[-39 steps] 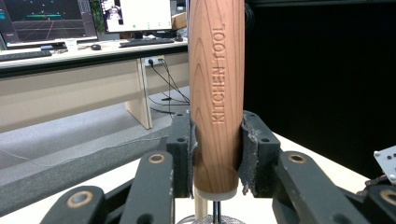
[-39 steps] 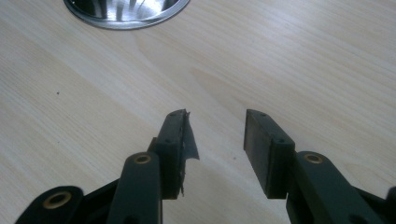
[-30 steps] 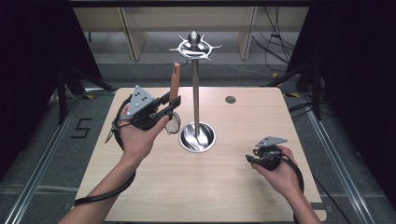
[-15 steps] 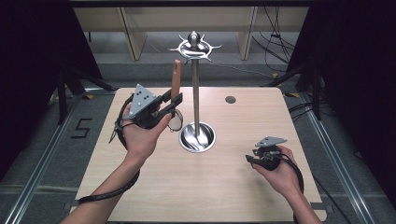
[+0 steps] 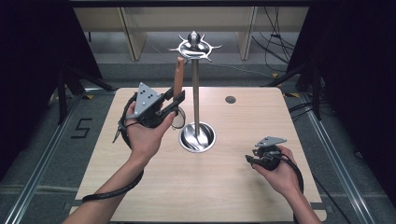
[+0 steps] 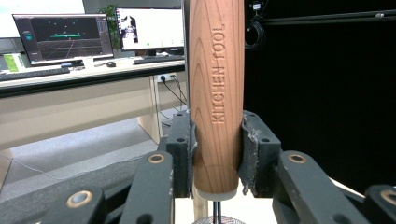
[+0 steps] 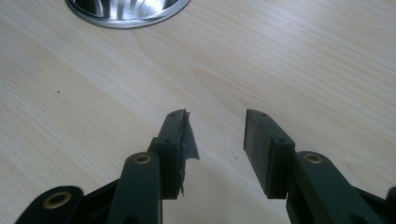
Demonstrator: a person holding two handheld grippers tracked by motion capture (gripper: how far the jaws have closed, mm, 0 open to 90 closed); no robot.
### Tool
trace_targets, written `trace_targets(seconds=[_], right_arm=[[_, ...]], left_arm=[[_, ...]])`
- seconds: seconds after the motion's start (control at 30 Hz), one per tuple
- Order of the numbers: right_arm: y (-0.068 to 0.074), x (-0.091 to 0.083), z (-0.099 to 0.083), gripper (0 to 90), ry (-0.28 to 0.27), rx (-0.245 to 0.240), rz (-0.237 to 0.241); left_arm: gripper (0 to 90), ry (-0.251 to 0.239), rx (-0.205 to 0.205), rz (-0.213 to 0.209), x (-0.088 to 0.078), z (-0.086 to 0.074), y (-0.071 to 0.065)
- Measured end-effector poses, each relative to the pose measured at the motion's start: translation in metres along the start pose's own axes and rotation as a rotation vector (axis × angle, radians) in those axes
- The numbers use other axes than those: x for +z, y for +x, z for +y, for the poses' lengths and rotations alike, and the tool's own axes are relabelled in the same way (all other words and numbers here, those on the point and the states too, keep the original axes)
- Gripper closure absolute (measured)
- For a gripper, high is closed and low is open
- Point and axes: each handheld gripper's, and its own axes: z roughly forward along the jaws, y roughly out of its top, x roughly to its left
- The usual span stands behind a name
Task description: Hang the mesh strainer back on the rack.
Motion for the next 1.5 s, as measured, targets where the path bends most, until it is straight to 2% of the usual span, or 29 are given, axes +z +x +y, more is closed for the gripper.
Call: trace_targets(seconds=[0.03, 0.13, 0.23, 0.27, 0.4, 0.77, 0.87, 0.93, 1.07, 1.1, 1.23, 1.27, 1.37, 1.5], right_arm=[[0.0, 0.0, 0.0, 60.1, 0.0, -0.001, 0.0], [0.0, 0.0, 0.0, 60.1, 0.0, 0.0, -0.001], [0.0, 0.0, 0.0, 60.1, -0.002, -0.001, -0.001], [-0.001, 0.001, -0.001, 60.0, -0.012, -0.02, -0.005], [-0.001, 0.001, -0.001, 60.1, -0.011, -0.015, -0.004], [-0.001, 0.001, -0.001, 60.1, -0.012, -0.02, -0.006], [-0.002, 0.001, -0.001, 60.0, -0.011, -0.022, -0.005], [-0.002, 0.001, -0.001, 59.8, -0.01, -0.022, -0.005], [-0.002, 0.001, -0.001, 59.7, -0.007, -0.029, -0.004], [-0.001, 0.0, -0.001, 59.7, 0.004, -0.011, 0.002], [-0.002, 0.001, -0.002, 59.4, -0.012, -0.025, -0.007], [-0.002, 0.0, -0.001, 59.3, -0.009, -0.021, -0.006], [-0.002, 0.0, -0.002, 59.2, -0.004, -0.029, -0.007], [0.0, 0.0, 0.0, 58.8, 0.005, -0.01, -0.002]], left_arm=[[67.4, -0.002, 0.001, -0.008, 0.001, 0.0, -0.001], [67.3, 0.002, 0.017, 0.015, 0.002, 0.001, -0.003], [67.3, 0.002, 0.012, 0.016, 0.005, 0.002, -0.004], [67.3, 0.001, 0.014, 0.021, 0.006, 0.002, -0.004], [67.3, 0.011, 0.022, 0.039, 0.008, 0.001, -0.005], [67.1, 0.036, 0.018, 0.042, 0.021, -0.002, -0.005], [66.8, 0.065, 0.018, 0.033, 0.024, -0.004, -0.004], [65.5, 0.081, 0.008, 0.013, 0.025, -0.004, -0.003], [58.0, 0.1, 0.003, -0.018, 0.024, -0.004, 0.0], [56.7, 0.105, -0.001, -0.025, 0.022, -0.004, 0.001], [51.9, 0.136, 0.004, -0.049, 0.013, -0.008, 0.008], [51.0, 0.136, 0.023, -0.061, 0.01, -0.01, 0.013], [49.1, 0.156, -0.001, -0.062, 0.001, -0.016, 0.024], [47.2, 0.19, -0.017, -0.053, -0.011, -0.027, 0.038]])
